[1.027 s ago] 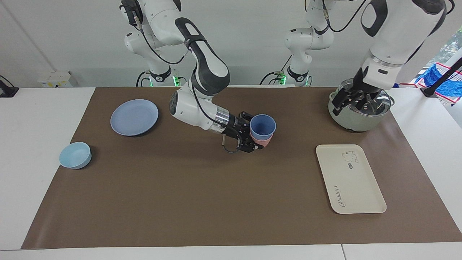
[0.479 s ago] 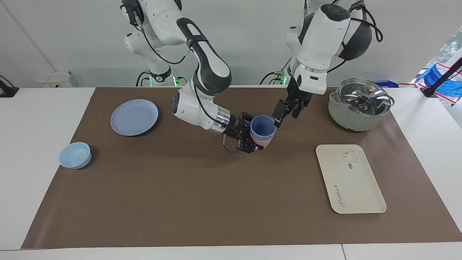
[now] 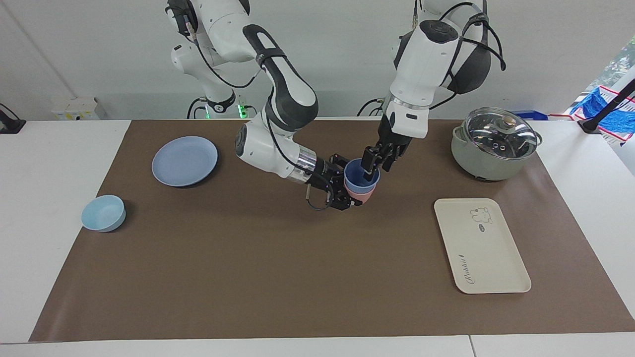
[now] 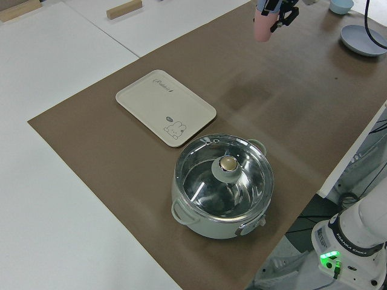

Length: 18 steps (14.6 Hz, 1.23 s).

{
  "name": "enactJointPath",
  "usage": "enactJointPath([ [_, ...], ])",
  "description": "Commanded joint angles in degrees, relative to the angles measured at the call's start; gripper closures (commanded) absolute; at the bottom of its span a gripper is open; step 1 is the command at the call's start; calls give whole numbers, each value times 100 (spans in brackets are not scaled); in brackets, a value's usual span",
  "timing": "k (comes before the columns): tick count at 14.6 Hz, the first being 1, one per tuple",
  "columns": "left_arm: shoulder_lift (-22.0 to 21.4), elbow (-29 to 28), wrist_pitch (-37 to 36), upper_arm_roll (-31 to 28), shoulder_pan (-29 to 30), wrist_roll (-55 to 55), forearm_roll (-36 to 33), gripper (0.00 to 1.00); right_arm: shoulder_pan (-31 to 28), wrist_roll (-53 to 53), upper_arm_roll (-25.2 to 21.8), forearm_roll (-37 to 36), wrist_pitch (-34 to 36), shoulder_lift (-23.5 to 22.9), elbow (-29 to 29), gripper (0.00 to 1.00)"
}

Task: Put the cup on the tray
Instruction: 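Carry the cups with the right gripper toward the left gripper, then grasp the inner blue cup with the left gripper and pull it out, then move the blue cup onto the tray while the right gripper returns the pink cup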

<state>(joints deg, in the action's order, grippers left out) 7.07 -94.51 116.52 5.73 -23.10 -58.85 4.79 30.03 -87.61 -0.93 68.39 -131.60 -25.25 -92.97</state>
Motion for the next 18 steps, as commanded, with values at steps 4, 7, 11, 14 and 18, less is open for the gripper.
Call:
enactJointPath([
  [4,-4,-85,205,-63,-63,-74,92,99,3,-55,-3,113,-76,152,-168,100],
  [7,22,-15,126,-63,-54,-74,101,100,3,-37,-3,113,-129,152,-204,100],
  [11,5,344,-277,-72,-19,-136,223,100,30,-37,-3,113,-164,152,-212,100],
  [14,-48,880,-875,-168,33,-127,364,100,30,-20,-3,113,-164,152,-204,100],
  [18,-66,1049,-1026,-230,656,-22,435,100,-14,181,-12,96,-138,152,-212,100],
])
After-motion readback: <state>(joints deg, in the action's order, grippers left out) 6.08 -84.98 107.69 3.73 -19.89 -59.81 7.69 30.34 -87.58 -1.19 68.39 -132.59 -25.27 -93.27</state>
